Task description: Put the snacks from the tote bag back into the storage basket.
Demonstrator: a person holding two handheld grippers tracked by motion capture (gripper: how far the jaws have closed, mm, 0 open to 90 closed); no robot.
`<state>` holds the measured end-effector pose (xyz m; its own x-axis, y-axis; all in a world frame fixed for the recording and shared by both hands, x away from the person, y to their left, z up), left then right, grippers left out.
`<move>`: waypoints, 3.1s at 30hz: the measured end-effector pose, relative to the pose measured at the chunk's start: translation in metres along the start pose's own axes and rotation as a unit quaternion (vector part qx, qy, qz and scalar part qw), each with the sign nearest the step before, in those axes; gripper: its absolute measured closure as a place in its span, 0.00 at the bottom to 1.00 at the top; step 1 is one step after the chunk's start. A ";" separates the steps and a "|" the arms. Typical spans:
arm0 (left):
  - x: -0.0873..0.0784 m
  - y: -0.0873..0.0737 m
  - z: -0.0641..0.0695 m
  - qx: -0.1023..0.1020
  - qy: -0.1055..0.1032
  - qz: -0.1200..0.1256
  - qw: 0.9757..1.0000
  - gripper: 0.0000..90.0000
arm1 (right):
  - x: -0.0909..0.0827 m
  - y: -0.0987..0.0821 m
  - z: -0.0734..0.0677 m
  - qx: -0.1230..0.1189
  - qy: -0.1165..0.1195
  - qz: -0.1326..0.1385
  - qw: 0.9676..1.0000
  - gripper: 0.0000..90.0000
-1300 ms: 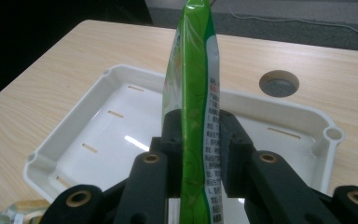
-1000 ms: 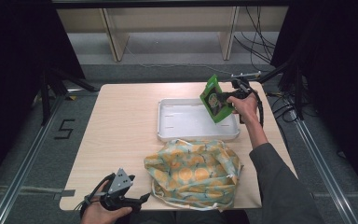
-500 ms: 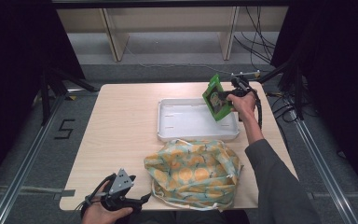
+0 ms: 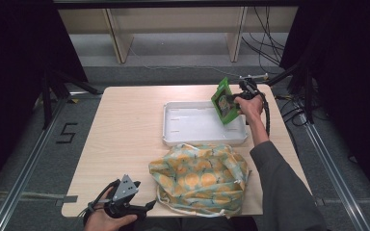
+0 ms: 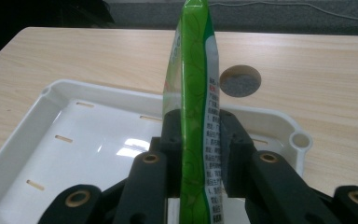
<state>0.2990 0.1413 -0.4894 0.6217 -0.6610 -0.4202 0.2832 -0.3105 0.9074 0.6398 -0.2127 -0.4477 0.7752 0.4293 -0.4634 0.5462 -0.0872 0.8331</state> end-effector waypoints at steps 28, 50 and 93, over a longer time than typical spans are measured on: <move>0.000 -0.002 0.004 -0.011 0.004 -0.002 1.000 0.22 | 0.013 -0.007 0.010 -0.010 -0.005 0.002 1.000 0.83; -0.001 -0.001 0.002 0.002 -0.001 -0.005 1.000 0.22 | 0.013 -0.012 0.013 -0.009 -0.011 -0.018 1.000 0.78; -0.002 0.000 0.002 -0.005 -0.001 0.004 1.000 0.22 | 0.017 -0.025 0.022 0.027 -0.028 -0.029 0.999 0.73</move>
<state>0.2967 0.1409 -0.4887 0.6221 -0.6650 -0.4133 0.2860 -0.2983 0.9106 0.6464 -0.2225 -0.4833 0.7572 0.3846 -0.5279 0.6063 -0.1133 0.7871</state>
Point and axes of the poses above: each handheld gripper's, and its own axes: x roughly forward along the jaws, y roughly out of its top, z roughly to its right, the point moved 5 cm from there along x, roughly forward along the jaws, and after that the axes turned 15 degrees about z, right-handed, at the moved point
